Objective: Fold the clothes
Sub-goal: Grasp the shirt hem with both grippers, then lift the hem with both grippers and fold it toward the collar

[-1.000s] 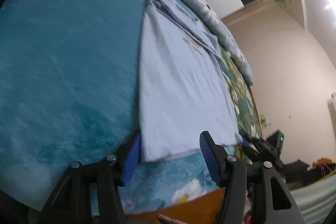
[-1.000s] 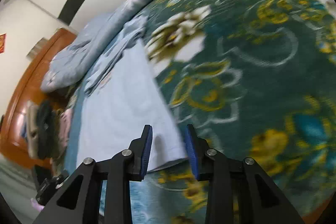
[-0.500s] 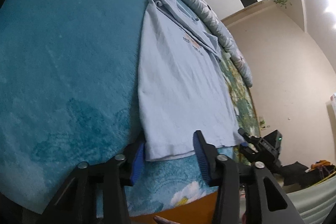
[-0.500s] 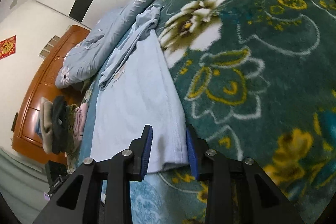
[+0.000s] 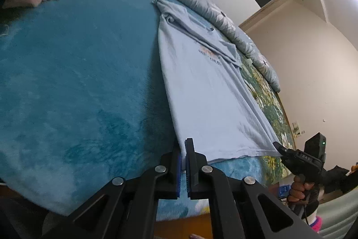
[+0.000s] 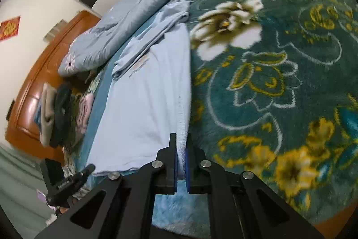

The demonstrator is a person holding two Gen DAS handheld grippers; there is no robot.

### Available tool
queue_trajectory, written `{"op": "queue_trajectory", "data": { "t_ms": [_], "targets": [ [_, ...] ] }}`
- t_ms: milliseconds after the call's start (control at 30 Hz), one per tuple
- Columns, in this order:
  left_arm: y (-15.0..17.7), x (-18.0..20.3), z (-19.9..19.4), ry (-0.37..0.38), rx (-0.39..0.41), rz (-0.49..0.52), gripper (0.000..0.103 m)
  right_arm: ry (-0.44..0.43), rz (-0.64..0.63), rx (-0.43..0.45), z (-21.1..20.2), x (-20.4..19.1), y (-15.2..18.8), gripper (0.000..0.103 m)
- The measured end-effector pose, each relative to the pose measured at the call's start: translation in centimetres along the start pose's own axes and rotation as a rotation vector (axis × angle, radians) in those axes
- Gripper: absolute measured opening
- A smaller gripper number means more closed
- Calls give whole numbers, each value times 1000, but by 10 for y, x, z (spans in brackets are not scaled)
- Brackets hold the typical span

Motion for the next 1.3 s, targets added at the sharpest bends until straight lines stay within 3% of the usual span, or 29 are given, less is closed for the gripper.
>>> {"op": "queue_trajectory", "data": {
  "t_ms": [267,400,600,700,933,1100,1300],
  "targets": [
    [-8,-6,-27,15,40,25,3,-43,-23,32,-35,-14,12,4],
    [-15,-7,-37,21,56,41,3,-97,18,66,-35,-18,-1,4],
    [-74,3,-18,15,53,92,3,-162,-8,132,-27,-34,-45,4],
    [-118,12,2,30,52,98,3,-197,-2,162,-14,-37,-76,4],
    [-219,37,64,3,70,156,3,-184,33,201,35,-47,-162,4],
    [-277,25,124,32,53,62,3,-104,84,174,94,-35,-221,5],
    [-317,-2,200,-61,-12,13,3,-14,156,106,163,-12,-272,5]
  ]
}}
Point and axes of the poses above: each gripper's, at about its wrist camera, not at the fingertips, and z roughly the way its jaws point, x to its right, y to its underside, the point moved 2 cm from there along z, roughly the way its jaws point, and after that the axes turned 7 degrees about x, right-handed, at the moved point
